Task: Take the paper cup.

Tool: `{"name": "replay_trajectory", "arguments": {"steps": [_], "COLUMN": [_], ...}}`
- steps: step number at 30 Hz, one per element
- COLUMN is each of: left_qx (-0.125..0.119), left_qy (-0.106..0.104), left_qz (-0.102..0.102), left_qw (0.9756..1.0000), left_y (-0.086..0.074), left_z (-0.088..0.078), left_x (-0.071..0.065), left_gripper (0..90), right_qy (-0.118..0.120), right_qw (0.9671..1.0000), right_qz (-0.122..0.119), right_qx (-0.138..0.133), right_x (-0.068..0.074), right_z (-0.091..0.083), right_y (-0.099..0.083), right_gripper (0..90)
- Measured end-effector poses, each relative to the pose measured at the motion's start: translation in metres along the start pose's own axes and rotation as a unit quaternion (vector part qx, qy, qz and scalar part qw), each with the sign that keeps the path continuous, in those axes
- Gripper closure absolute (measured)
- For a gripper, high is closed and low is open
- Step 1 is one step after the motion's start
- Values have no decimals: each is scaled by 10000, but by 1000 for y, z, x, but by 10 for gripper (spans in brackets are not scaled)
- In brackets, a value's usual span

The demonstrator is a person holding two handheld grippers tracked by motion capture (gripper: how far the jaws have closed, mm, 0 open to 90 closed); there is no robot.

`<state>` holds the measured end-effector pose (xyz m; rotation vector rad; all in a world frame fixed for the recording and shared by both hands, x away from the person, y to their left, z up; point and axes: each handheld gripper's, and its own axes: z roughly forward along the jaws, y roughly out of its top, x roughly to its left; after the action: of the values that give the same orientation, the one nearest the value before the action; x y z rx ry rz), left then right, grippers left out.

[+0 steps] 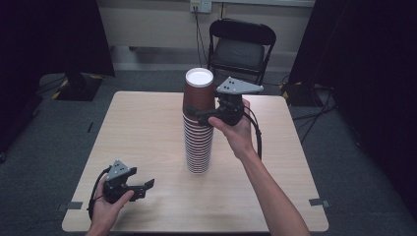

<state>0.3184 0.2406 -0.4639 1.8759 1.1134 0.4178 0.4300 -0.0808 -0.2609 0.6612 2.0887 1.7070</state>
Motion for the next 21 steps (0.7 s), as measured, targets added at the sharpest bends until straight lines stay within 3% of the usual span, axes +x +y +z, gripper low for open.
{"name": "replay_trajectory", "arguments": {"steps": [2,21], "left_qx": [30,11], "left_qy": [-4,-18], "left_qz": [4,26], "left_qw": [10000,10000], "left_y": [0,0], "left_z": [1,1], "left_x": [0,-1], "left_gripper": [168,168], "right_qy": [-60,-21], "right_qw": [9998,9991], "right_qz": [-33,71], "right_qx": [-199,-426], "right_x": [1,-1], "right_z": [-3,-10], "right_y": [4,17], "right_gripper": [125,133]}}
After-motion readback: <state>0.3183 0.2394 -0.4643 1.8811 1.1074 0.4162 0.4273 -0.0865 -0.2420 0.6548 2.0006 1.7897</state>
